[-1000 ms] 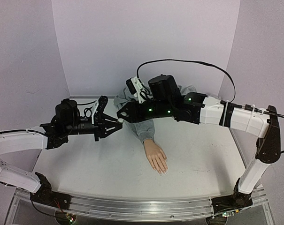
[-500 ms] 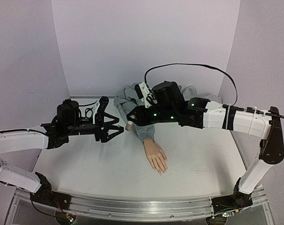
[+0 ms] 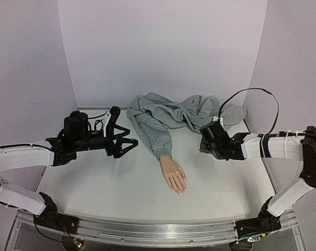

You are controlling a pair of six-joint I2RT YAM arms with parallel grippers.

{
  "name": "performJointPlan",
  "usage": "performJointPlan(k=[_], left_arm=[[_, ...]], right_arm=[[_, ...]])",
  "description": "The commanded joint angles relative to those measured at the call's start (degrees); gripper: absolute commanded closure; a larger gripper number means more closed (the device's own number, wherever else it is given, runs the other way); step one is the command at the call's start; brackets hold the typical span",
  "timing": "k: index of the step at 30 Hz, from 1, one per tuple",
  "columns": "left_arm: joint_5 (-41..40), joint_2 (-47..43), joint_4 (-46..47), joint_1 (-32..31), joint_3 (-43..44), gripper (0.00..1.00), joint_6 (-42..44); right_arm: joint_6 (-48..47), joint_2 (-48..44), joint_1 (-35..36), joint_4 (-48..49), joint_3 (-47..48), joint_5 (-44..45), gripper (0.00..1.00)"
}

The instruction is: Paint the nails

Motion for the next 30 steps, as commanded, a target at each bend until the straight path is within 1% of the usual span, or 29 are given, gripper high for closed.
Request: performJointPlan(k=[1, 7, 16, 19, 24, 30], left_arm=[[-0.5, 0.2, -0.4, 0.3, 3.2, 0.12, -1.2], [-0.6, -0.3, -0.6, 0.3, 2.8, 0.12, -1.1], [-0.6, -0.6, -0.9, 0.3, 2.6, 0.12, -1.1], [-0.7, -0.6, -1.0, 0.3, 2.6, 0.12, -1.1], [-0.7, -0.6, -1.1, 0.2, 2.7, 0.12, -1.1], [-1.2, -0.5, -1.2, 0.3, 2.6, 0.12, -1.1]], right_arm=[[7.0, 0.4, -2.8, 3.7, -3.7, 4.9, 1.00], [10.8, 3.7, -3.5, 6.1, -6.5, 5.6, 1.00], [14.1, 7.5, -3.9, 7.3, -7.5, 5.6, 1.00], [14.5, 8.0, -3.9, 7.7, -7.9, 5.4, 0.94], [14.6, 8.5, -4.0, 8.4, -8.4, 4.8, 0.89], [14.3, 7.8, -4.0, 8.8, -8.8, 4.9, 0.72]])
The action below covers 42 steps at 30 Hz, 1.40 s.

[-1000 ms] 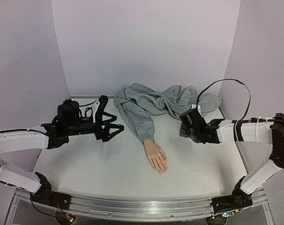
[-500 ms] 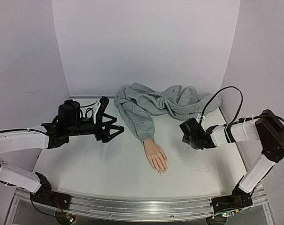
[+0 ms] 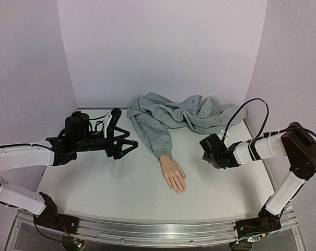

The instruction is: Paint the nails

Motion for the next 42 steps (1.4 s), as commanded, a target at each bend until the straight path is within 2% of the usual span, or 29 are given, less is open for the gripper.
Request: performJointPlan(k=[1, 6, 10, 12, 18, 19, 25, 30, 37, 42], left_arm=[[-1.1, -0.8, 1.2, 0.3, 2.3, 0.12, -0.5], [-2.2, -1.1, 1.1, 0.3, 2.0, 0.11, -0.8], [-6.1, -2.2, 1.1, 1.2, 0.9, 0.11, -3.1], [-9.8, -3.3, 1.1, 2.9, -0.1, 0.11, -5.3], [-21.1, -9.3, 1.1, 8.6, -5.2, 0.10, -10.3], [-21.8, -10.2, 1.1, 9.9, -6.2, 0.10, -11.0], [-25.7, -17.0, -1.3, 16.9, -8.0, 0.10, -10.4], [-35.6, -25.0, -5.0, 19.0, -6.8, 0.09, -4.9], [-40.7, -28.5, -7.3, 19.1, -5.8, 0.09, -1.1], [-41.0, -28.6, -7.7, 19.1, -4.7, 0.10, 0.3]], right_arm=[[0.3, -0.3, -0.3, 0.2, -0.6, 1.9, 0.70], [-0.5, -1.4, -0.8, 0.4, -1.0, 1.1, 0.61], [-4.4, -4.1, -2.8, 1.3, -1.9, -2.9, 0.52], [-7.2, -6.9, -3.7, 2.9, -3.2, -4.6, 0.42], [-14.7, -19.3, -7.6, 6.8, -9.4, -9.9, 0.04], [-16.0, -22.2, -8.2, 7.3, -10.4, -10.9, 0.02], [-25.4, -41.3, -10.6, 7.6, -13.5, -17.6, 0.02], [-31.3, -53.3, -10.8, -0.9, -7.9, -15.9, 0.02], [-37.6, -54.5, -10.7, -11.7, 1.6, -5.2, 0.02], [-38.7, -54.2, -10.7, -13.1, 4.1, -4.7, 0.02]])
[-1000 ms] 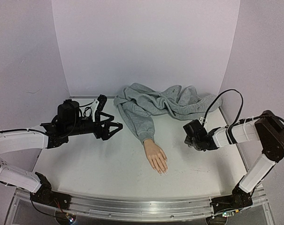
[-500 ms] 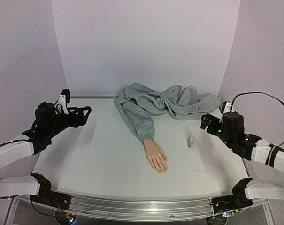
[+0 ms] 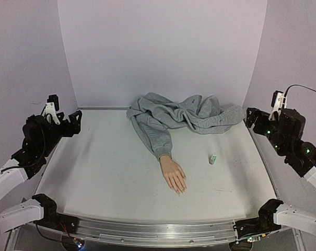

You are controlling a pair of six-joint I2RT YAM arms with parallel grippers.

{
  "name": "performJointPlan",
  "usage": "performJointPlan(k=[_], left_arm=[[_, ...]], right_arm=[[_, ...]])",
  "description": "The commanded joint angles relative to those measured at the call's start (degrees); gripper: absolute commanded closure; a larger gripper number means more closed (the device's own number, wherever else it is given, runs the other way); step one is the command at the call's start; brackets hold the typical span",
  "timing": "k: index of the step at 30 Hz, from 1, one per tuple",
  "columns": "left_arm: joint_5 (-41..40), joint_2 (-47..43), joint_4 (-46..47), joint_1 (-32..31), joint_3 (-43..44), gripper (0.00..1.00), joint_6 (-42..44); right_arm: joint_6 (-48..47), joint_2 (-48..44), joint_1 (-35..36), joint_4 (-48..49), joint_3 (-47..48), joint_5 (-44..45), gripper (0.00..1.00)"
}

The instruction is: Paint the nails

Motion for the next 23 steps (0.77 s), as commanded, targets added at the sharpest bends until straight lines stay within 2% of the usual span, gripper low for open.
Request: performJointPlan(k=[1, 23], left_arm=[[-1.9, -0.5, 0.0, 0.2, 3.7, 0.10, 2.9], [2.2, -0.6, 0.0, 0.2, 5.6, 0.08, 5.8]], right_arm=[[-2.8, 0.1, -0.2, -2.5, 3.1, 3.0, 0.02], [-3.4, -2.2, -0.2, 1.6, -0.4, 1.6, 0.02]])
